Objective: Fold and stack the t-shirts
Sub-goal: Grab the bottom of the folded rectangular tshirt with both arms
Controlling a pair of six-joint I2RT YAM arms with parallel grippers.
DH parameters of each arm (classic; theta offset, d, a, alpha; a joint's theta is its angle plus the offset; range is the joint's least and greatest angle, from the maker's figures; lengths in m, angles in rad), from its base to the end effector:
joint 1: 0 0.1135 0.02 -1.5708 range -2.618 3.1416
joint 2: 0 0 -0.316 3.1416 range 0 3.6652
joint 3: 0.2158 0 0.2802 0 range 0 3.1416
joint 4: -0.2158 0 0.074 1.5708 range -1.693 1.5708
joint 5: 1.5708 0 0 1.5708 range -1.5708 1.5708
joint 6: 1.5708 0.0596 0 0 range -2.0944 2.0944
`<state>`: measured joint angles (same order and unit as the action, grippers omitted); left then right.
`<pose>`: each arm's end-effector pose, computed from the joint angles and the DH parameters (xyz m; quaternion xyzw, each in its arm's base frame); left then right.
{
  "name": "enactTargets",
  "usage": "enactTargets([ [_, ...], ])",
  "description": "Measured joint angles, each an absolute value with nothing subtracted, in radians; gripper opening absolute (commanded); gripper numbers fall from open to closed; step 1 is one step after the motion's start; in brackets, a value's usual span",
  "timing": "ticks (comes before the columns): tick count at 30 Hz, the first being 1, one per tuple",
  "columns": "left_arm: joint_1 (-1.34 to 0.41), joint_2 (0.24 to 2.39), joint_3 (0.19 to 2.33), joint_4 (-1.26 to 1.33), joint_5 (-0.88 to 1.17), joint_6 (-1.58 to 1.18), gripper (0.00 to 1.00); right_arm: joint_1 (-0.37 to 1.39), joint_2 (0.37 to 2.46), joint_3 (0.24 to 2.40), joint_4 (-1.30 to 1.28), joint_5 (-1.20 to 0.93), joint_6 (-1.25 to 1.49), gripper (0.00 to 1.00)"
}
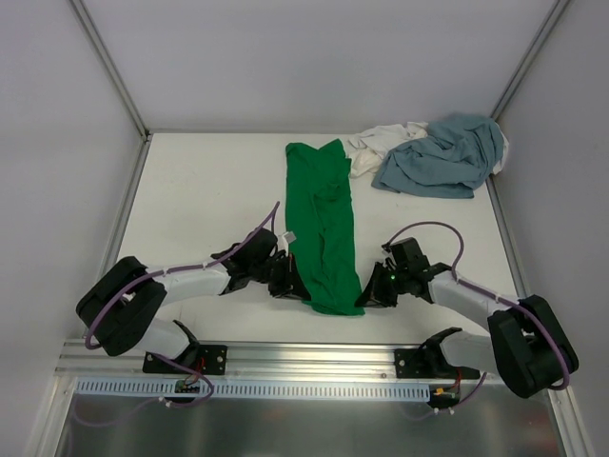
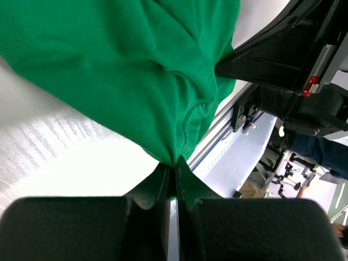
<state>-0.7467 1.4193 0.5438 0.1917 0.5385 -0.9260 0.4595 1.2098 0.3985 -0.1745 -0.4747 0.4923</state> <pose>0.1926 -0.2199 0.1751 0.0357 0.8774 -0.4680 0.0989 0.1766 0.1178 0.1461 -0.0525 0.9317 0.3285 0.1460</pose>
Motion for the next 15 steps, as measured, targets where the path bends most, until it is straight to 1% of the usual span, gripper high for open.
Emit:
enactTargets([
  [6, -0.747, 1.4, 0.577, 0.14, 0.537, -0.923, 0.0, 0.459, 1.204, 0.453, -0.258, -0.479, 0.47, 0.01],
  [15, -0.746, 1.388, 0.628, 0.081, 0.515, -0.918, 0.0, 0.459, 1.257, 0.631, -0.381, -0.513, 0.424, 0.01],
])
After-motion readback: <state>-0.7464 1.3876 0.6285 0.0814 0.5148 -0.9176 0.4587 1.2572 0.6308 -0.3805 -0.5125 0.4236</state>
